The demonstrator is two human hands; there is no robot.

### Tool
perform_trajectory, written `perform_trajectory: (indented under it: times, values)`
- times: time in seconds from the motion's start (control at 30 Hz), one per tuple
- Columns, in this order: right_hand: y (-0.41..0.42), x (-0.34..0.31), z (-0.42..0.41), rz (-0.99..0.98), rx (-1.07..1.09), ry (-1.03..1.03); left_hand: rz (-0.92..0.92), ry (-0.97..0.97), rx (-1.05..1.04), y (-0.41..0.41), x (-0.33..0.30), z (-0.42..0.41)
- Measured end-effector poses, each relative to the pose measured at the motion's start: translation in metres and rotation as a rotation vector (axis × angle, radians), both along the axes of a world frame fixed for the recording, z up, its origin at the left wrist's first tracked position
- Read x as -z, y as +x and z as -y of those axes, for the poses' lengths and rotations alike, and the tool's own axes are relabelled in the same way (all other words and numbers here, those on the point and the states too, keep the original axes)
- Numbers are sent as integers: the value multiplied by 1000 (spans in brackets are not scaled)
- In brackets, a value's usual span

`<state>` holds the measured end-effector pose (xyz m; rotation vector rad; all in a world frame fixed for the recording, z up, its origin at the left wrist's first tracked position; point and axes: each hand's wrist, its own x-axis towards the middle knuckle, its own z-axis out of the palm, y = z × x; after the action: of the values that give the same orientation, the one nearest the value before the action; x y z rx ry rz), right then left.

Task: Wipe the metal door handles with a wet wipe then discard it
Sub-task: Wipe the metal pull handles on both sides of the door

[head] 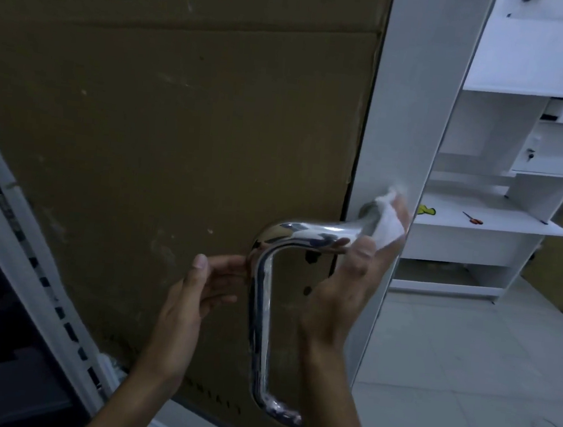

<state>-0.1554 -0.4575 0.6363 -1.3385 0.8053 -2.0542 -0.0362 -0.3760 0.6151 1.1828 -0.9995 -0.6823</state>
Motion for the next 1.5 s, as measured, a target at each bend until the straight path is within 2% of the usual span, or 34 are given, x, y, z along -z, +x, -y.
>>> perform_trajectory:
  times: [0.1,0.3,0.43,0.57,0.67,0.8,0.9,1.03,1.13,1.23,1.37,1.5]
  values:
    - [-26,0,11,-319,119,-189,3,-11,5,-1,-1,1]
    - [-75,-22,25,-844,107,-405,-30,-29,-21,-5,-1,2]
    - [-83,-47,26,-1123,58,-441,-18,-21,-19,-4,0,1]
    - [-78,-72,19,-1364,-14,-372,-5,-15,-4,-3,1,0]
    - [-71,-83,12,-1438,-29,-291,16,-12,6,-3,0,-2]
    - [-58,-89,0,-1421,-63,-204,30,-2,7,-3,-2,-3]
    - [-48,-90,-8,-1490,14,-208,26,1,3,-3,-3,-3]
    - [-32,-76,-8,-1585,290,-367,24,8,13,-3,-5,-3]
    - [-23,-61,-5,-1475,401,-495,18,9,19,-3,-6,-3]
    - [-18,-52,-4,-1450,498,-632,-8,7,36,-2,-6,-3]
    - [-12,-50,-5,-1553,498,-772,-49,16,64,1,-5,-2]
    - [0,-37,-10,-1755,472,-886,-100,28,22,5,-1,-1]
